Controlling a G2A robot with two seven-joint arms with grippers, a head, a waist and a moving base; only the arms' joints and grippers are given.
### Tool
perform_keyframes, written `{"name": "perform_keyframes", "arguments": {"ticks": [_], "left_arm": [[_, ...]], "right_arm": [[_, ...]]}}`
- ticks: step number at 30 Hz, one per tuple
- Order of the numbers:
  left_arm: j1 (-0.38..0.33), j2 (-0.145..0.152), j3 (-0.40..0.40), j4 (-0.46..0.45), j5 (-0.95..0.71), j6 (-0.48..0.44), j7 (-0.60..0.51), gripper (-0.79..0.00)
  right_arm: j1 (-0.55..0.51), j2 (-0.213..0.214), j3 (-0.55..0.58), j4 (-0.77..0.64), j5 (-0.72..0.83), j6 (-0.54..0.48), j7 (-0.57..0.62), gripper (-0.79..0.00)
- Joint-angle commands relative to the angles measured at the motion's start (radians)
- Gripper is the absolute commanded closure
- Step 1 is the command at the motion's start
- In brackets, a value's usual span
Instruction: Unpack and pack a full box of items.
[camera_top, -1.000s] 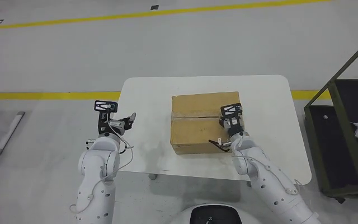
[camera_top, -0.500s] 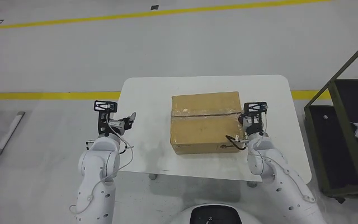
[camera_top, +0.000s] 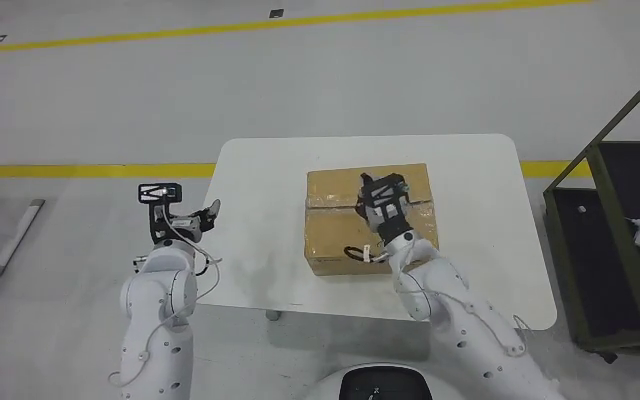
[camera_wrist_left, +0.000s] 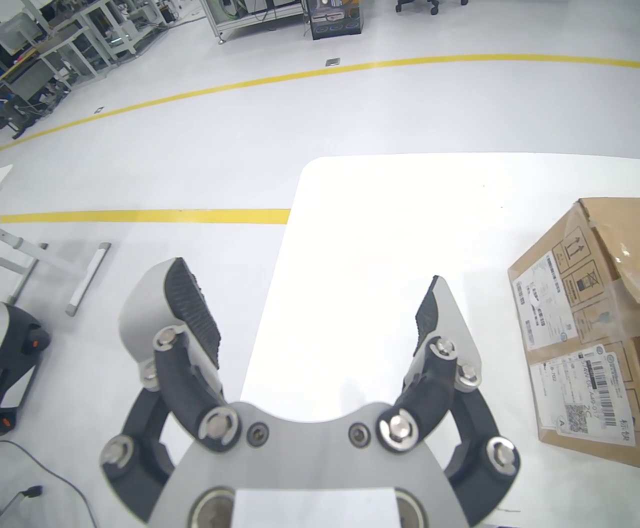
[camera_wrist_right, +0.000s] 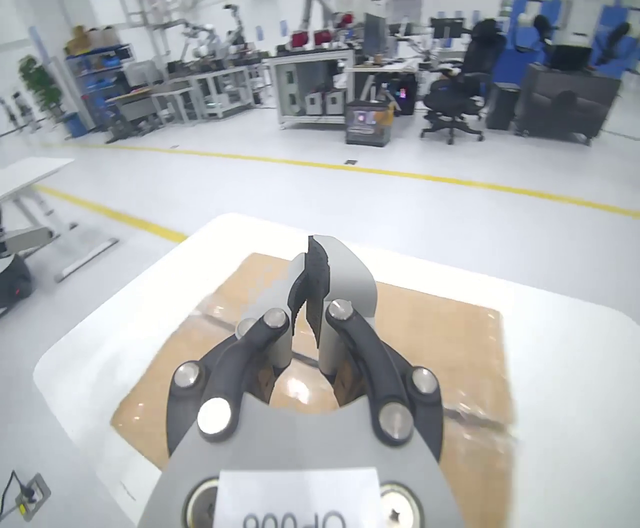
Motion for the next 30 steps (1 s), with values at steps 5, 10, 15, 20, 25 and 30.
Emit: {"name": "perform_keyframes", "arguments": {"ticks": [5, 10, 15, 20, 25, 30], "left_arm": [[0.012, 0.004, -0.026, -0.009, 0.008, 0.014, 0.000, -0.785], [0.021, 0.006, -0.033, -0.013, 0.009, 0.018, 0.000, -0.785], [0.017, 0.006, -0.022, -0.011, 0.012, 0.022, -0.001, -0.785], [0.001, 0.006, 0.004, 0.003, 0.013, 0.009, 0.003, -0.785], [-0.021, 0.005, 0.035, 0.018, 0.009, 0.001, 0.010, -0.785], [-0.035, 0.004, 0.057, 0.032, 0.007, -0.001, 0.016, -0.785]], "right_arm": [[0.216, -0.069, -0.165, 0.256, 0.042, 0.015, -0.015, 0.000], [0.289, -0.109, -0.205, 0.435, 0.078, 0.059, -0.028, 0.000], [0.271, -0.114, -0.170, 0.503, 0.103, 0.094, -0.050, 0.000], [0.190, -0.086, -0.076, 0.450, 0.082, 0.129, -0.057, 0.000], [0.093, -0.047, 0.037, 0.331, 0.019, 0.125, -0.025, 0.000], [-0.013, -0.015, 0.140, 0.198, -0.044, 0.120, 0.008, 0.000]]}}
